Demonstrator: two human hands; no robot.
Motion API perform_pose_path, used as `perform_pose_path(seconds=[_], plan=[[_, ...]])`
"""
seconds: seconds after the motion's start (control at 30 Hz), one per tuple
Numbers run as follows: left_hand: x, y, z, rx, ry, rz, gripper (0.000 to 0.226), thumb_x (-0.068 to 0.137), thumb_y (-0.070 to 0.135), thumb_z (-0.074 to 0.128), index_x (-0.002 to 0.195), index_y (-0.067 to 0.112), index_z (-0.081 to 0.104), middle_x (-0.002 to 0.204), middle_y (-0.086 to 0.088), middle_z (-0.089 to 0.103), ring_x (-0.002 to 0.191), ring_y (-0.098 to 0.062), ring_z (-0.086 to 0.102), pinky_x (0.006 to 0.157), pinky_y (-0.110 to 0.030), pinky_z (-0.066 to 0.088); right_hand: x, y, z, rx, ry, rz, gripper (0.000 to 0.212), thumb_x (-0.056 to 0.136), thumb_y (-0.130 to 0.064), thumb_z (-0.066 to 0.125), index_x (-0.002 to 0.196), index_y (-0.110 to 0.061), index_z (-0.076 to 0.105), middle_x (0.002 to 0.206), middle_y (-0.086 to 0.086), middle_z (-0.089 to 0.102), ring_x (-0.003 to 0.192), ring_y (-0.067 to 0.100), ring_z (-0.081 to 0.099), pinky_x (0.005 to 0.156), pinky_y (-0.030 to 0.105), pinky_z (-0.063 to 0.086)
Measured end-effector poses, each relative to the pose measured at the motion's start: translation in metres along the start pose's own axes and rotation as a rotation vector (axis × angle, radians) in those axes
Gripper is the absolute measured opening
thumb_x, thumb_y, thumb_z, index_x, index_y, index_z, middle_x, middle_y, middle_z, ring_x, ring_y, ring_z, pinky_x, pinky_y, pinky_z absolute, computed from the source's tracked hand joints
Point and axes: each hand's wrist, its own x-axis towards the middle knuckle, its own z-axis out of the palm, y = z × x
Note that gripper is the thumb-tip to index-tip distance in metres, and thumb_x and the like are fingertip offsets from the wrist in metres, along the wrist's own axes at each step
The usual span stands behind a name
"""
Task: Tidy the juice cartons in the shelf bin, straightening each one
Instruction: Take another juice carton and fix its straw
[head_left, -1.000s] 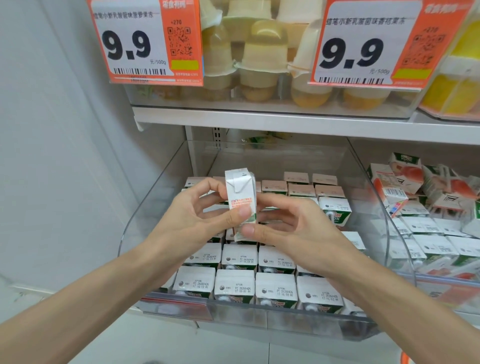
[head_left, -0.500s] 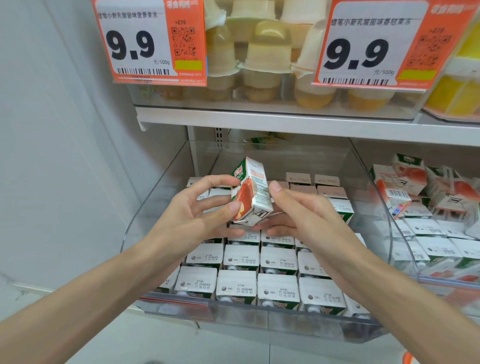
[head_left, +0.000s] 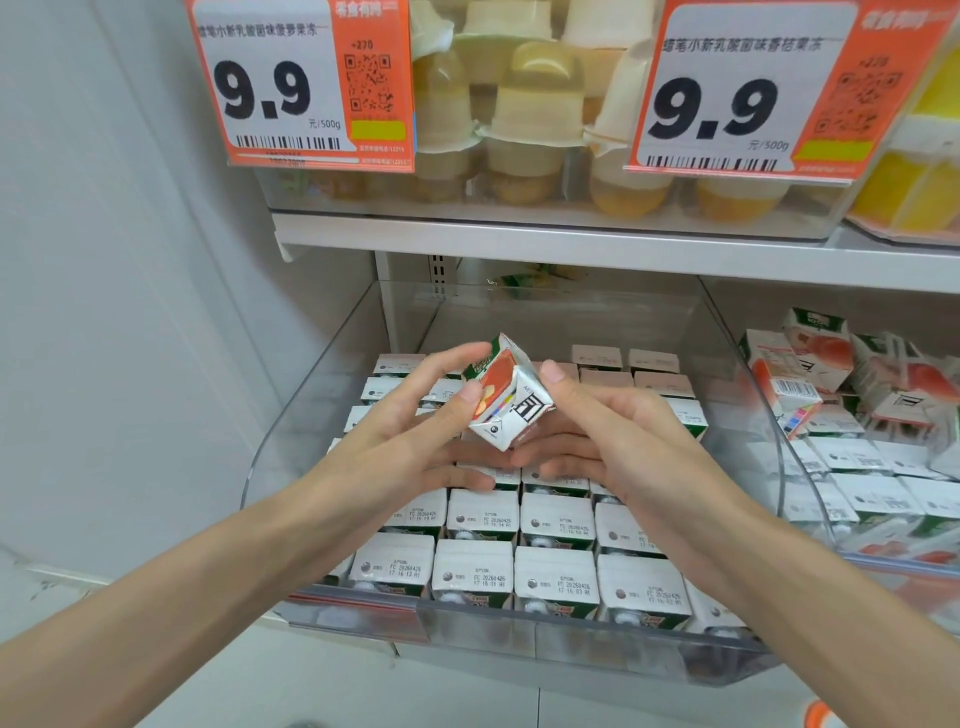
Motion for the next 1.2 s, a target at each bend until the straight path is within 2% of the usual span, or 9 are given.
perform_pose_path(seconds=[0.07,0.13,0.23,0.4,0.6,0.73,0.97,1.07,1.2], plan=[[0.001,0.0,-0.003,0.025,0.056,0.021,0.063,0.092,0.037,0.068,0.149,0.047,0.045,0.123,-0.004,0.078,0.11,-0.025,0.076,0.104,-0.041,0.055,0.0,0.001,-0.002,-0.042,-0.002,-0.032,0.031,0.104,-0.041,0.06,0.119,-0.023,0.08,0.11,-0.005,0.082,0.105,0.012,0.076,0.099,0.036,0.059],[0.001,0.0,-0.005,0.061,0.118,0.033,0.071,0.086,0.028,0.078,0.15,0.038,0.049,0.126,-0.001,0.077,0.11,-0.023,0.077,0.111,-0.044,0.05,0.0,0.002,-0.002,-0.076,0.021,-0.071,0.026,0.103,-0.034,0.064,0.124,-0.028,0.078,0.119,-0.013,0.079,0.112,0.007,0.073,0.103,0.037,0.058],[0.0,0.0,-0.005,0.11,0.166,0.059,0.063,0.084,0.015,0.083,0.141,0.027,0.06,0.124,0.004,0.077,0.11,-0.017,0.077,0.105,-0.036,0.055,0.0,0.003,-0.001,-0.082,0.028,-0.087,0.027,0.1,-0.034,0.069,0.125,-0.031,0.077,0.12,-0.016,0.078,0.114,0.003,0.071,0.105,0.036,0.056],[0.0,-0.002,-0.006,0.156,0.161,0.104,0.056,0.085,0.013,0.084,0.135,0.03,0.067,0.127,0.007,0.074,0.111,-0.017,0.076,0.091,-0.022,0.061,0.0,0.004,-0.002,-0.103,0.0,-0.116,0.036,0.088,-0.037,0.08,0.123,-0.031,0.076,0.116,-0.014,0.079,0.111,0.004,0.073,0.105,0.034,0.055],[0.0,0.0,-0.008,0.255,0.089,0.215,0.053,0.092,0.008,0.076,0.14,0.03,0.066,0.133,0.015,0.072,0.125,-0.007,0.067,0.101,-0.016,0.053,0.002,0.009,-0.006,-0.201,0.04,-0.181,0.045,0.083,-0.005,0.087,0.115,-0.032,0.071,0.115,-0.017,0.078,0.112,0.001,0.072,0.101,0.028,0.057],[0.0,-0.003,-0.006,0.273,0.083,0.26,0.052,0.09,-0.004,0.073,0.133,0.025,0.07,0.126,0.019,0.075,0.123,-0.001,0.067,0.099,-0.014,0.052,0.006,0.015,-0.007,-0.263,0.076,-0.224,0.052,0.076,0.007,0.089,0.106,-0.031,0.07,0.115,-0.015,0.078,0.116,0.002,0.07,0.099,0.032,0.059],[0.001,-0.005,-0.011,0.286,0.099,0.248,0.053,0.089,0.006,0.076,0.137,0.028,0.069,0.131,0.02,0.073,0.126,-0.004,0.066,0.104,-0.018,0.053,0.004,0.014,-0.005,-0.288,0.069,-0.216,0.047,0.083,0.002,0.086,0.111,-0.032,0.07,0.115,-0.02,0.077,0.113,-0.003,0.07,0.099,0.023,0.058],[0.001,-0.005,-0.011,0.275,0.128,0.223,0.046,0.094,0.017,0.074,0.138,0.03,0.069,0.129,0.016,0.074,0.118,-0.011,0.072,0.103,-0.026,0.056,0.003,0.011,-0.003,-0.259,0.066,-0.204,0.039,0.091,-0.01,0.081,0.12,-0.034,0.07,0.112,-0.018,0.078,0.106,-0.001,0.073,0.095,0.018,0.058],[0.003,-0.004,-0.011,0.208,0.148,0.152,0.036,0.104,0.036,0.056,0.138,0.032,0.068,0.123,0.006,0.077,0.11,-0.02,0.076,0.094,-0.036,0.062,0.002,0.008,0.002,-0.231,0.023,-0.138,0.033,0.1,-0.033,0.068,0.133,-0.039,0.067,0.111,-0.016,0.08,0.107,0.004,0.074,0.101,0.032,0.056]])
